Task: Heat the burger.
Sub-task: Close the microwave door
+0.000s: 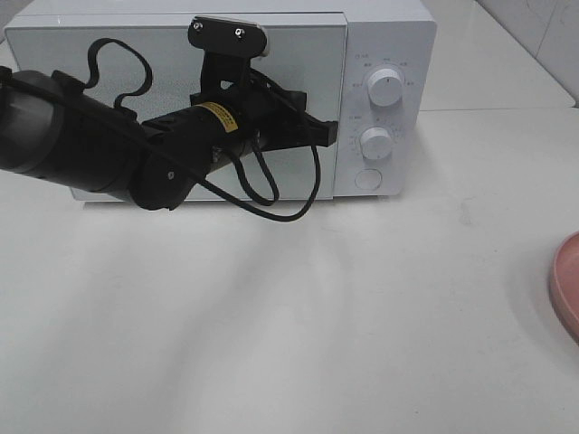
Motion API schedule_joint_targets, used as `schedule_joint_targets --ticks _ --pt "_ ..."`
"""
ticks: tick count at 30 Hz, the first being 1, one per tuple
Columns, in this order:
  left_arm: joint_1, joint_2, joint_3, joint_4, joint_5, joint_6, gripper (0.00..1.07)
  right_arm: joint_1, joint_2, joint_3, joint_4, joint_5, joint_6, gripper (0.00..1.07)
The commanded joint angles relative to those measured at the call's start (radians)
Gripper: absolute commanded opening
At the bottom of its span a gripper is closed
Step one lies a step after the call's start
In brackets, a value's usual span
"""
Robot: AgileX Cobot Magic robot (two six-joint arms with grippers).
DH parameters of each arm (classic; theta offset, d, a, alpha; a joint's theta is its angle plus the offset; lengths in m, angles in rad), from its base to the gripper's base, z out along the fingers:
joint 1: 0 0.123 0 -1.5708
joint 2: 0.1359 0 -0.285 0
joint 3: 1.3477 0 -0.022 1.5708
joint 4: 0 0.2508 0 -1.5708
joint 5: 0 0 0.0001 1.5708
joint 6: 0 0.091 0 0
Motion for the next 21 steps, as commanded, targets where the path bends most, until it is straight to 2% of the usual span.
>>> schedule_joint_targets --ticks 1,7,9,12,14,17,21 --pt "0.026 -0.002 -0.028 -0.094 -0.054 0.0 0.0 -0.006 -0.026 0.0 0.0 -0.011 0.001 0.74" --pt "0.026 -0.001 -0.028 -0.113 -0.085 0.0 0.0 -0.006 -0.026 0.0 0.0 -0.011 0.001 0.74" --pt "0.027 0.009 -0.042 -0.187 -0.106 0.012 0.0 -0.006 -0.026 0.0 0.0 -0.011 0.001 0.74" --pt "0.032 0.014 -0.05 -0.217 -0.106 0.023 0.0 -0.006 -0.026 0.0 0.0 -0.011 0.001 0.74" --pt "0.038 0.033 -0.075 -0.266 -0.104 0.053 0.0 -0.006 -0.026 0.0 0.0 -0.011 0.001 0.74" --pt "0.038 0.043 -0.098 -0.269 -0.104 0.083 0.0 -0.006 -0.026 0.0 0.0 -0.011 0.001 0.74" --pt "0.036 0.043 -0.098 -0.26 -0.107 0.087 0.0 -0.006 -0.026 0.0 0.0 -0.011 0.001 0.74"
